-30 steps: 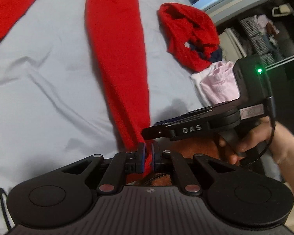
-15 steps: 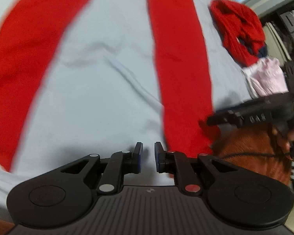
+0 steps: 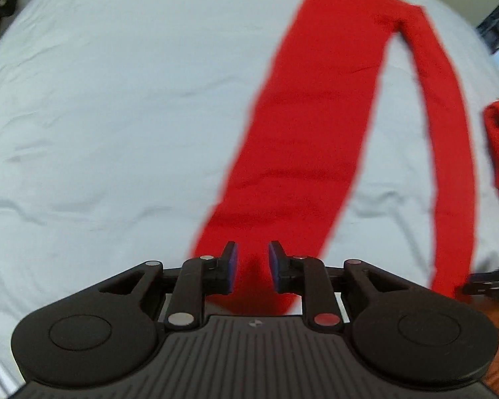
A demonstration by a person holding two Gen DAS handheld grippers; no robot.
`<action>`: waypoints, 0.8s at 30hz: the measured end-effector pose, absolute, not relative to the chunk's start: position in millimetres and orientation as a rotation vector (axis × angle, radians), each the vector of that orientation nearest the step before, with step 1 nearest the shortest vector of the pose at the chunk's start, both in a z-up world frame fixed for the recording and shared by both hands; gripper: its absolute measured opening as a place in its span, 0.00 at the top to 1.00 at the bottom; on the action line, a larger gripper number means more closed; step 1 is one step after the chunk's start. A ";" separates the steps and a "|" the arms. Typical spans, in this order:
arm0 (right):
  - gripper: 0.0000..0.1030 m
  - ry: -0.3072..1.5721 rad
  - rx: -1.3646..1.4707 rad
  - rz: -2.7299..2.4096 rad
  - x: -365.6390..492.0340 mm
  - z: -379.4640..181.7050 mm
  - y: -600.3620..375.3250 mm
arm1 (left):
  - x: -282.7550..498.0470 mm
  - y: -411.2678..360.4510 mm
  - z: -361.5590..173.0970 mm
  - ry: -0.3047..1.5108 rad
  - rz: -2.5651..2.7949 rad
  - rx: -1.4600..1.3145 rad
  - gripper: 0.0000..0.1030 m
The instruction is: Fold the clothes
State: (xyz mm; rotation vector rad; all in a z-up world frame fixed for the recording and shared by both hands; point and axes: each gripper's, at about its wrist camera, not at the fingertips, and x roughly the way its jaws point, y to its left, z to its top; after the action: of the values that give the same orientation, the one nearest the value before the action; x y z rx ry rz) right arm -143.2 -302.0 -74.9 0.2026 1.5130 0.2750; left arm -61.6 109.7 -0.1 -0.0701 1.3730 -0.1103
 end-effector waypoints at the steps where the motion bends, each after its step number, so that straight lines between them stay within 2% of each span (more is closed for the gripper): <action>1: 0.59 1.512 0.204 0.277 -143.5 -74.7 -302.2 | -60.8 113.2 -6.2 1.392 -0.101 -0.075 0.81; 8: 0.59 1.518 0.215 0.277 -143.5 -76.6 -304.0 | -56.4 131.0 -40.7 1.471 -0.017 -0.167 0.80; 12: 0.58 1.519 0.216 0.277 -143.3 -76.6 -303.9 | -57.3 132.5 -41.7 1.465 -0.029 -0.155 0.81; 14: 0.58 1.521 0.220 0.276 -142.9 -77.2 -304.5 | -58.6 131.9 -42.1 1.472 -0.034 -0.128 0.96; 21: 0.58 1.523 0.224 0.275 -143.2 -77.9 -305.1 | -60.8 135.1 -52.1 1.543 0.019 -0.049 0.99; 24: 0.58 1.522 0.227 0.274 -144.3 -77.3 -306.2 | -62.6 128.5 -52.8 1.560 0.060 0.073 0.99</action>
State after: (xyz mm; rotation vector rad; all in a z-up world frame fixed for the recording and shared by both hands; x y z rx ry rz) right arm -144.3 -306.2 -77.3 0.2268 1.5218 0.2739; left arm -62.6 128.5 -52.8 0.0728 1.5601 0.0604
